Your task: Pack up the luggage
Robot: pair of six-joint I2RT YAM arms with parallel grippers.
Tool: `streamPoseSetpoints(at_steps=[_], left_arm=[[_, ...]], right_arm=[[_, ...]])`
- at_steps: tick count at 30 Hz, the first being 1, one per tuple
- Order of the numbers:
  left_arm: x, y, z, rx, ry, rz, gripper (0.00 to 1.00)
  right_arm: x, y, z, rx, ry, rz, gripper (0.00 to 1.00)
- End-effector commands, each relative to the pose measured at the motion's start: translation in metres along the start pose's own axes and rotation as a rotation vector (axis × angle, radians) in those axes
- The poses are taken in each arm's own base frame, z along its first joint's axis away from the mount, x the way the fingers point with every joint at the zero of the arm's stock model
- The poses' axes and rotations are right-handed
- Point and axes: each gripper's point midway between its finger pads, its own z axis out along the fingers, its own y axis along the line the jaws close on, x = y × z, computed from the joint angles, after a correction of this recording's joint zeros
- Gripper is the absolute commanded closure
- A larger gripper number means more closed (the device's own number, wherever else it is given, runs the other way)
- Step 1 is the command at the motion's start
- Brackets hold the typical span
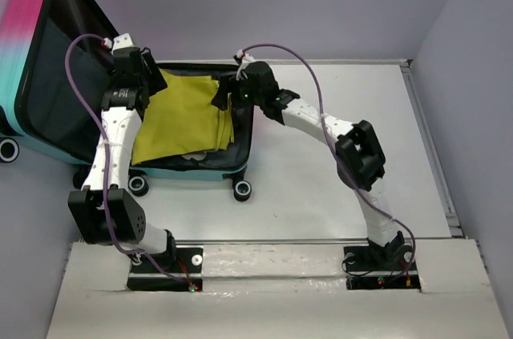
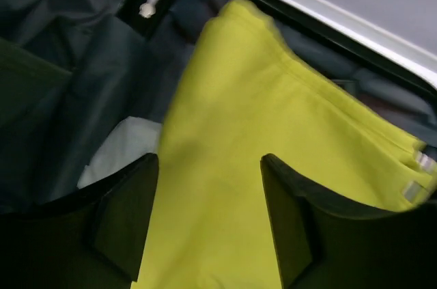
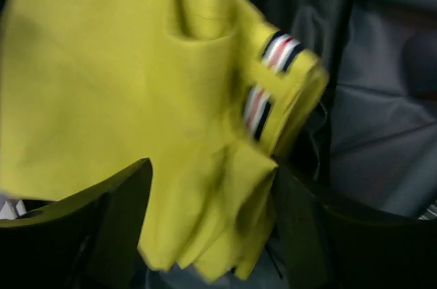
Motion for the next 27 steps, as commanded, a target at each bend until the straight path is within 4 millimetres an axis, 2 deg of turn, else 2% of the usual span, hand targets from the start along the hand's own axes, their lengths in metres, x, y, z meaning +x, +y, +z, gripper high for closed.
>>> streamPoseSetpoints(at_steps=[1,2,3,4,5,6,7,8,9,10,11,12,13,14,15,16,17,18,19,20,21,22,23,25,26,27], left_arm=[[-0.05,0.023,-0.032,-0.098,-0.172,0.008,0.16],[-0.066,0.024,-0.052,-0.091,-0.234,-0.014,0.09],[-0.072,0.024,-0.061,-0.089,-0.254,-0.026,0.01],[-0.082,0.021,-0.074,-0.072,-0.279,-0.044,0.01],[-0.082,0.02,-0.088,-0.054,-0.276,-0.052,0.01],[-0.081,0.012,-0.098,-0.009,-0.275,-0.057,0.01],[-0.08,0.012,-0.119,0.018,-0.304,-0.085,0.01],[-0.077,0.014,-0.13,0.029,-0.318,-0.097,0.01],[-0.07,0.008,-0.142,0.056,-0.327,-0.102,0.01],[-0.052,0.014,-0.144,0.043,-0.31,-0.105,0.02],[-0.053,0.025,-0.171,0.044,-0.369,-0.138,0.03],[-0.048,0.042,-0.18,-0.022,-0.396,-0.159,0.03],[-0.032,0.056,-0.18,-0.07,-0.388,-0.163,0.04],[-0.025,0.071,-0.201,-0.099,-0.427,-0.194,0.04],[-0.019,0.092,-0.207,-0.191,-0.455,-0.215,0.05],[-0.011,0.105,-0.213,-0.244,-0.468,-0.232,0.05],[0.006,0.12,-0.219,-0.29,-0.471,-0.251,0.05],[0.013,0.139,-0.225,-0.382,-0.497,-0.268,0.05],[0.02,0.151,-0.229,-0.441,-0.51,-0.28,0.04],[0.036,0.165,-0.231,-0.498,-0.509,-0.288,0.01],[0.041,0.178,-0.236,-0.573,-0.54,-0.32,0.01],[0.053,0.186,-0.231,-0.618,-0.535,-0.312,0.01],[0.056,0.191,-0.232,-0.65,-0.545,-0.322,0.01],[0.063,0.199,-0.23,-0.706,-0.558,-0.347,0.01],[0.06,0.202,-0.23,-0.746,-0.585,-0.356,0.01],[0.059,0.205,-0.228,-0.776,-0.592,-0.352,0.01]], right_arm=[[-0.001,0.02,0.02,-0.075,0.064,-0.037,0.17],[0.015,0.008,0.031,-0.05,0.111,-0.053,0.13],[0.014,0.014,0.029,-0.042,0.131,-0.062,0.12],[0.014,0.009,0.03,-0.021,0.128,-0.068,0.12],[0.007,0.019,0.025,-0.027,0.105,-0.087,0.12],[0.01,0.02,0.022,-0.013,0.104,-0.098,0.12],[-0.004,0.027,0.014,-0.02,0.07,-0.116,0.12],[-0.001,0.024,0.014,-0.009,0.075,-0.12,0.12],[-0.011,0.037,0.005,-0.022,0.053,-0.137,0.12],[-0.019,0.037,0.0,-0.008,0.032,-0.16,0.12],[-0.025,0.045,-0.006,-0.015,0.014,-0.172,0.12],[-0.037,0.052,-0.018,-0.021,-0.012,-0.181,0.12],[-0.042,0.058,-0.025,-0.037,-0.025,-0.187,0.12],[-0.05,0.063,-0.031,-0.052,-0.045,-0.193,0.12],[-0.065,0.077,-0.048,-0.081,-0.077,-0.201,0.12],[-0.069,0.08,-0.055,-0.09,-0.089,-0.206,0.12],[-0.066,0.08,-0.06,-0.094,-0.086,-0.215,0.12],[-0.078,0.091,-0.078,-0.118,-0.117,-0.223,0.12],[-0.081,0.095,-0.087,-0.131,-0.128,-0.232,0.12],[-0.071,0.091,-0.09,-0.136,-0.114,-0.243,0.13],[-0.08,0.1,-0.106,-0.16,-0.14,-0.258,0.13],[-0.077,0.101,-0.112,-0.168,-0.14,-0.273,0.13],[-0.065,0.095,-0.113,-0.166,-0.118,-0.279,0.13],[-0.061,0.098,-0.125,-0.188,-0.115,-0.312,0.13],[-0.044,0.092,-0.125,-0.197,-0.078,-0.323,0.13],[-0.037,0.092,-0.127,-0.212,-0.064,-0.336,0.12]])
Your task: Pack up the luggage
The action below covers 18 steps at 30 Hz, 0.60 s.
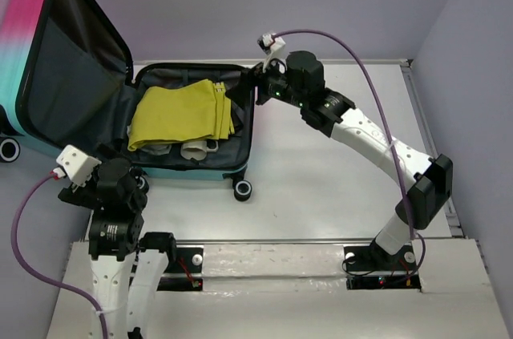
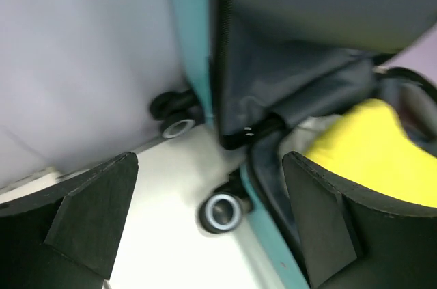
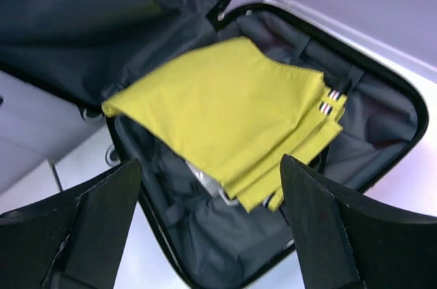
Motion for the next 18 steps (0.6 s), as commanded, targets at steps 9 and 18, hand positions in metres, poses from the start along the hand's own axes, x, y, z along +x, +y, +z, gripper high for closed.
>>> streamPoseSetpoints(at_steps=[9,18], left_arm=[[-0.038,0.03,0.063,-0.411,-0.161,0.093,0.01],[-0.046,0.013,0.094,-0.394,-0.138,0.138,0.12]], right_arm=[[0.076,-0.034,-0.016,-0.075,0.147,-0.013,0.12],[0.116,-0.106,-0.008,0.127,0.234,0.139,0.16]])
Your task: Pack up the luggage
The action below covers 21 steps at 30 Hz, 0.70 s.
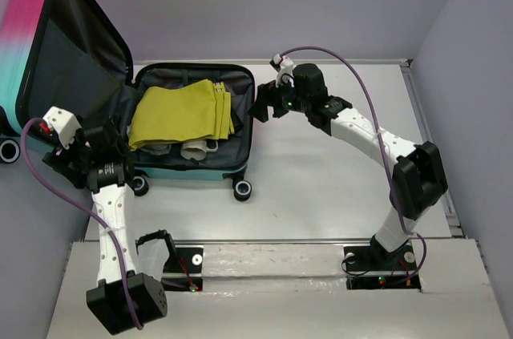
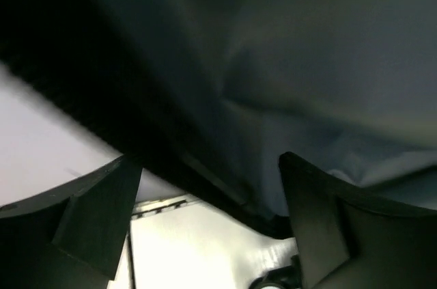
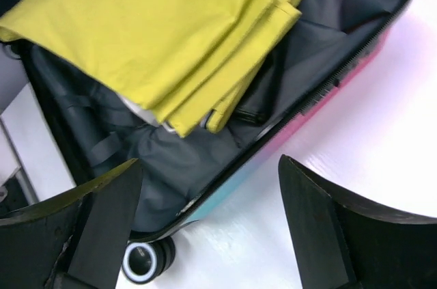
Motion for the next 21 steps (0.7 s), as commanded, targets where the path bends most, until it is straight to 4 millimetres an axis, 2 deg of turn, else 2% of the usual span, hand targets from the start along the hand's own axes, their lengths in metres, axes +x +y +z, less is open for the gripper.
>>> streamPoseSetpoints(at_steps=[1,2,3,5,6,8,9,10,11,13,14,16,17,20,21], left_arm=[[-0.045,-0.01,0.0,0.031,-0.095,-0.116,0.25],[-0.043,-0.011,0.0,0.036,-0.092,-0.114,0.25],[-0.042,-0.013,0.0,0.047,-0.089,-0.113,0.39],[-0.039,-0.016,0.0,0.061,-0.085,-0.117,0.54],[-0.039,-0.018,0.001,0.069,-0.085,-0.119,0.66],[-0.038,-0.021,0.0,0.088,-0.084,-0.125,0.76],[-0.039,-0.022,-0.001,0.096,-0.084,-0.129,0.88],[-0.04,-0.024,-0.002,0.11,-0.085,-0.135,0.94],[-0.042,-0.025,-0.003,0.118,-0.087,-0.136,0.94],[-0.04,-0.028,-0.004,0.128,-0.085,-0.128,0.94],[-0.04,-0.031,-0.006,0.14,-0.084,-0.123,0.94],[-0.039,-0.034,-0.01,0.154,-0.086,-0.114,0.94],[-0.04,-0.041,-0.017,0.191,-0.089,-0.115,0.94],[-0.039,-0.056,-0.038,0.267,-0.097,-0.114,0.94],[-0.038,-0.068,-0.059,0.329,-0.105,-0.114,0.94]], right_arm=[[0.017,-0.039,0.016,0.13,0.043,0.088,0.18],[0.008,-0.038,0.016,0.129,0.026,0.082,0.18],[0.019,-0.042,0.025,0.13,0.061,0.102,0.19],[0.029,-0.048,0.034,0.141,0.086,0.128,0.2],[0.041,-0.055,0.042,0.153,0.111,0.146,0.2],[0.046,-0.058,0.049,0.155,0.12,0.162,0.21],[0.048,-0.056,0.053,0.136,0.129,0.172,0.22],[0.053,-0.05,0.061,0.082,0.15,0.187,0.23],[0.057,-0.037,0.067,0.052,0.16,0.194,0.25],[0.07,-0.033,0.079,0.041,0.188,0.192,0.27],[0.068,-0.033,0.082,0.039,0.185,0.194,0.29],[0.082,-0.034,0.09,0.046,0.211,0.212,0.5],[0.086,-0.037,0.091,0.062,0.211,0.226,0.7],[0.093,-0.044,0.093,0.092,0.208,0.238,0.9],[0.096,-0.044,0.094,0.09,0.21,0.244,0.93]])
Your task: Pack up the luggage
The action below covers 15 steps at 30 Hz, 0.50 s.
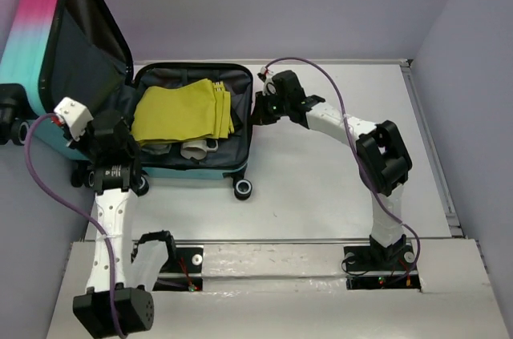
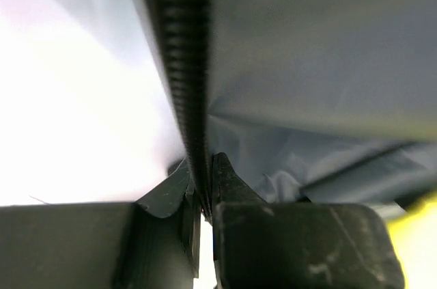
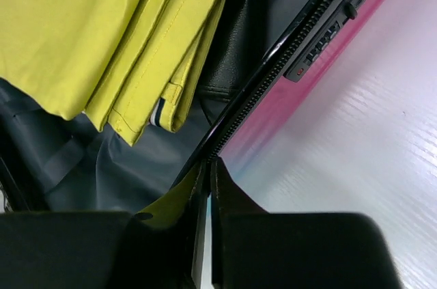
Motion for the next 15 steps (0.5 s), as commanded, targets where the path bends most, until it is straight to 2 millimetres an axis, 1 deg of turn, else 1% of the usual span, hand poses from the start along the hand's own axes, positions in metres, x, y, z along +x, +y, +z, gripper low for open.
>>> streamPoseSetpoints(at_steps=[1,3,4,5,6,7,8,10,11,12,13,14,15], left_arm=[[-0.013,-0.052,-0.053,0.247,-0.047,-0.044,0.94],[-0.006,-0.061,-0.077,0.329,-0.054,-0.018,0.94],[-0.005,-0.072,-0.099,0.405,-0.053,-0.019,0.94],[-0.002,-0.076,-0.111,0.448,-0.052,-0.012,0.94],[-0.004,-0.084,-0.134,0.538,-0.049,-0.025,0.94],[-0.004,-0.082,-0.133,0.528,-0.052,-0.019,0.94],[-0.003,-0.094,-0.157,0.626,-0.048,0.002,0.94],[-0.001,-0.104,-0.184,0.716,-0.046,0.029,0.94],[0.004,-0.114,-0.216,0.832,-0.041,0.058,0.94],[0.002,-0.121,-0.233,0.852,-0.049,0.075,0.94],[0.002,-0.125,-0.25,0.89,-0.051,0.088,0.94],[0.002,-0.128,-0.268,0.937,-0.053,0.101,0.94],[-0.001,-0.133,-0.304,1.031,-0.049,0.102,0.94]], right_arm=[[0.01,0.001,0.024,0.002,-0.01,0.008,0.93],[0.008,0.004,0.023,-0.006,-0.018,0.006,0.93],[0.01,0.002,0.023,-0.002,-0.017,0.007,0.93],[0.009,0.0,0.022,0.013,-0.024,0.009,0.93],[0.009,-0.001,0.02,0.018,-0.036,0.006,0.93],[0.007,0.0,0.02,0.016,-0.04,0.004,0.93],[0.008,0.0,0.02,0.017,-0.039,0.005,0.93],[0.009,-0.001,0.02,0.014,-0.036,0.005,0.93],[0.009,-0.002,0.021,0.022,-0.038,0.006,0.93],[0.01,-0.003,0.021,0.027,-0.037,0.005,0.93],[0.007,-0.01,0.019,0.037,-0.043,0.012,0.93],[0.007,-0.009,0.017,0.037,-0.045,0.013,0.93],[0.005,-0.024,0.012,0.06,-0.051,0.035,0.93]])
